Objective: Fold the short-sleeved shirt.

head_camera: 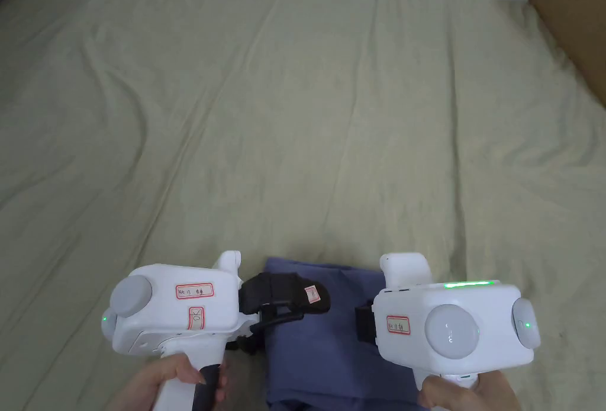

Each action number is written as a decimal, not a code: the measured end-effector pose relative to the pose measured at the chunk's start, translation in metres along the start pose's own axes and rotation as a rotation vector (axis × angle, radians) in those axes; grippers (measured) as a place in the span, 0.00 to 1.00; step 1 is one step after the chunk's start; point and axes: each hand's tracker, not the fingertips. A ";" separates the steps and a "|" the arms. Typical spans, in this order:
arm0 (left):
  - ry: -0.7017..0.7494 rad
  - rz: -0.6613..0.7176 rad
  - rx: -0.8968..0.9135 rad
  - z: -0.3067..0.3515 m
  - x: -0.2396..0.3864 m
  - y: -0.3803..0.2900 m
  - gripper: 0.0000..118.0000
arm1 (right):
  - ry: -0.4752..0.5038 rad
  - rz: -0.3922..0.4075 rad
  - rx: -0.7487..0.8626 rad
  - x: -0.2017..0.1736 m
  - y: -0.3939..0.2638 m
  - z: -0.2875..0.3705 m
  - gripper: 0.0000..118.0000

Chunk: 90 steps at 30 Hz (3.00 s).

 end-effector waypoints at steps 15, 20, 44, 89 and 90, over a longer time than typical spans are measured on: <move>0.070 0.001 0.008 0.012 -0.006 -0.008 0.21 | -0.006 -0.015 0.128 -0.015 0.008 0.032 0.00; 0.159 -0.047 0.020 0.043 0.000 -0.005 0.21 | -0.050 0.028 0.375 -0.035 0.021 0.078 0.00; 1.244 -0.316 0.122 0.291 -0.022 0.042 0.21 | -0.155 0.150 0.889 -0.207 0.031 0.076 0.00; 1.138 -0.868 1.055 0.112 0.238 -0.127 0.00 | -0.252 0.011 0.996 -0.107 0.008 0.178 0.00; 1.123 -0.876 1.070 0.109 0.248 -0.130 0.00 | -0.260 0.018 1.013 -0.104 0.008 0.185 0.00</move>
